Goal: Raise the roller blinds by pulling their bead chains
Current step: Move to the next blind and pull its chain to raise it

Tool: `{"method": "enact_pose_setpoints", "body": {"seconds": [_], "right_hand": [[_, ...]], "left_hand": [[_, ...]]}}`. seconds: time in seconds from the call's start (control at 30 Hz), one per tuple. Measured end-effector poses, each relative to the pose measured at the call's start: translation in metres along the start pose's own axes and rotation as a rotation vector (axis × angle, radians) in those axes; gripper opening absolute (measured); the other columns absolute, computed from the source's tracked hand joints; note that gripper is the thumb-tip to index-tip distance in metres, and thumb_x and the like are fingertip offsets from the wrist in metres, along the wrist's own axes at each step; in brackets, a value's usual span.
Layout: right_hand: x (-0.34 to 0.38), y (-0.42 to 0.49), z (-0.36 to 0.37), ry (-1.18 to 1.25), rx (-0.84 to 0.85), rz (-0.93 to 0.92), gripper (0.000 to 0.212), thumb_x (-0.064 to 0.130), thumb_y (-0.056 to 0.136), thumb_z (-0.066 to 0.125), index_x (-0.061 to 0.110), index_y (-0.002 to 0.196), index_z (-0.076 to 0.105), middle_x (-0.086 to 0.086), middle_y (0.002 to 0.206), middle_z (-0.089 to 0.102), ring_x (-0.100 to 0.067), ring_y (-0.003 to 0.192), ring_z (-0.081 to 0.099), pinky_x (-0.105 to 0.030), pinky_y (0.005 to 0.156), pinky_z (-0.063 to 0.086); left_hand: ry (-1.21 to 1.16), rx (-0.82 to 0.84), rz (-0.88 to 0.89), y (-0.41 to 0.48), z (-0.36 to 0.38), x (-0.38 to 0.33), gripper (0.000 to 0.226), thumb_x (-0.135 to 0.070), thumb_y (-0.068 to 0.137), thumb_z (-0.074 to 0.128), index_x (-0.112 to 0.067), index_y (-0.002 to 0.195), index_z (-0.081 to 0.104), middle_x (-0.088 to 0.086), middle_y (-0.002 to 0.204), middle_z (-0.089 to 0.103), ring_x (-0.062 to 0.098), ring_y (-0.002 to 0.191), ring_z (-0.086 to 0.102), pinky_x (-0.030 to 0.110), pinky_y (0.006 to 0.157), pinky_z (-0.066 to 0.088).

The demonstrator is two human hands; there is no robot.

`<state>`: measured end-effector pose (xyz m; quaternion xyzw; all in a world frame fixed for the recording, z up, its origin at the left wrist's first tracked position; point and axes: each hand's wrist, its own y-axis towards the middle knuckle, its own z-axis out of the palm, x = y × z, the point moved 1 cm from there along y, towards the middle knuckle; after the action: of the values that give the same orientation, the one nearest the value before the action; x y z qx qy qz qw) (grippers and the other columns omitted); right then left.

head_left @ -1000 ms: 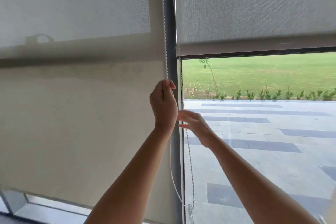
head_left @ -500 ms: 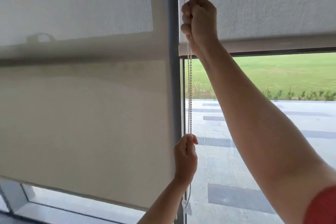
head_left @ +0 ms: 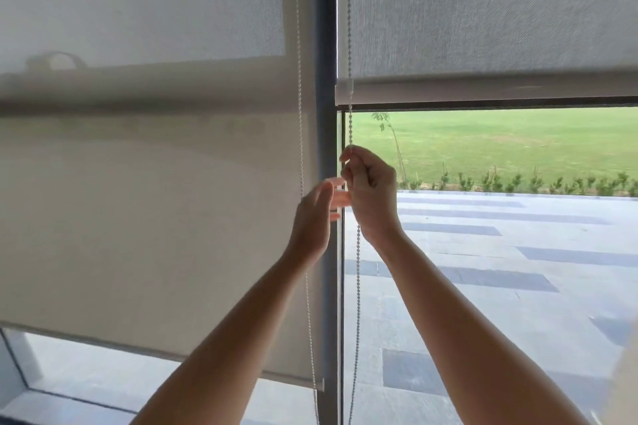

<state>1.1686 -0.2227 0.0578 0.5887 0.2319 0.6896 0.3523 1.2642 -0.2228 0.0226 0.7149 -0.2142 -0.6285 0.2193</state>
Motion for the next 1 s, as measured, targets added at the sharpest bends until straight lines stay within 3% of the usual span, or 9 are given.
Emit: {"method": "enact_pose_setpoints", "body": {"seconds": [0.17,0.27,0.37,0.53,0.63,0.7,0.8,0.87,1.0], "right_hand": [[-0.039,-0.049,-0.007,-0.080,0.048,0.060,0.039,-0.006,0.096,0.040,0.021,0.077,0.061,0.011,0.054,0.043,0.000,0.044,0.034,-0.008,0.047,0.028],[-0.060,-0.079,-0.011,-0.155,0.061,0.070,0.041,-0.010,0.092,0.040,0.023,0.077,0.059,0.011,0.057,0.044,-0.002,0.052,0.040,-0.011,0.053,0.032],[-0.078,-0.103,-0.016,-0.178,0.088,0.099,0.044,-0.008,0.090,0.040,0.029,0.075,0.058,0.013,0.055,0.047,-0.003,0.053,0.040,-0.011,0.054,0.033],[-0.110,-0.129,-0.027,-0.348,0.358,0.254,0.044,0.002,0.096,0.044,0.035,0.076,0.066,0.012,0.050,0.050,-0.003,0.045,0.041,-0.015,0.051,0.033],[-0.100,-0.097,-0.037,-0.591,0.657,0.218,0.027,0.001,0.093,0.049,0.011,0.086,0.073,0.012,0.070,0.064,0.004,0.059,0.058,-0.008,0.061,0.042],[-0.074,-0.053,-0.036,-0.646,0.583,0.160,0.024,-0.005,0.087,0.050,0.003,0.087,0.073,-0.003,0.081,0.069,-0.006,0.070,0.062,-0.020,0.067,0.048],[-0.008,0.019,-0.026,-0.263,0.241,0.186,0.025,-0.002,0.089,0.053,0.013,0.085,0.073,-0.001,0.075,0.073,-0.014,0.064,0.066,-0.031,0.062,0.055],[0.039,0.059,-0.017,0.076,0.211,0.135,0.022,0.006,0.091,0.052,0.016,0.084,0.072,0.000,0.070,0.072,-0.016,0.059,0.065,-0.028,0.057,0.054],[0.103,0.111,0.009,0.224,0.254,0.005,0.027,0.019,0.101,0.041,0.004,0.099,0.063,-0.005,0.072,0.066,-0.018,0.064,0.062,-0.028,0.062,0.048]], "left_hand": [[-0.093,-0.046,0.204,0.062,0.000,-0.092,0.026,-0.025,0.104,0.035,-0.013,0.116,0.055,0.007,0.100,0.070,0.018,0.088,0.070,0.031,0.074,0.056],[-0.110,-0.130,0.290,0.078,0.002,-0.118,0.021,-0.019,0.104,0.038,-0.014,0.107,0.058,0.002,0.080,0.069,0.008,0.056,0.066,0.022,0.051,0.053],[-0.200,-0.247,0.304,0.072,0.005,-0.100,0.025,-0.007,0.102,0.038,-0.004,0.091,0.061,0.001,0.054,0.050,0.004,0.033,0.040,0.020,0.032,0.034],[-0.150,-0.339,0.295,0.037,0.009,-0.039,0.035,-0.004,0.101,0.038,-0.018,0.076,0.058,-0.005,0.050,0.042,0.005,0.039,0.033,0.021,0.040,0.028],[-0.041,-0.381,0.304,0.013,0.016,-0.009,0.033,-0.002,0.099,0.041,-0.018,0.076,0.058,-0.010,0.051,0.045,0.002,0.043,0.037,0.021,0.044,0.031],[-0.016,-0.381,0.295,-0.002,0.024,0.008,0.033,-0.002,0.098,0.042,-0.019,0.074,0.057,-0.011,0.053,0.047,0.002,0.045,0.040,0.018,0.046,0.032],[-0.042,-0.338,0.228,-0.022,0.038,0.030,0.037,-0.001,0.098,0.041,-0.021,0.070,0.055,-0.012,0.053,0.044,0.002,0.047,0.039,0.015,0.048,0.030],[-0.062,-0.290,0.183,-0.037,0.047,0.044,0.040,0.000,0.098,0.040,-0.024,0.068,0.051,-0.013,0.053,0.040,0.002,0.046,0.033,0.017,0.046,0.027],[-0.070,-0.219,0.120,-0.070,0.061,0.068,0.042,0.003,0.097,0.041,-0.025,0.067,0.049,-0.017,0.053,0.044,0.000,0.049,0.035,0.015,0.049,0.030]]}}
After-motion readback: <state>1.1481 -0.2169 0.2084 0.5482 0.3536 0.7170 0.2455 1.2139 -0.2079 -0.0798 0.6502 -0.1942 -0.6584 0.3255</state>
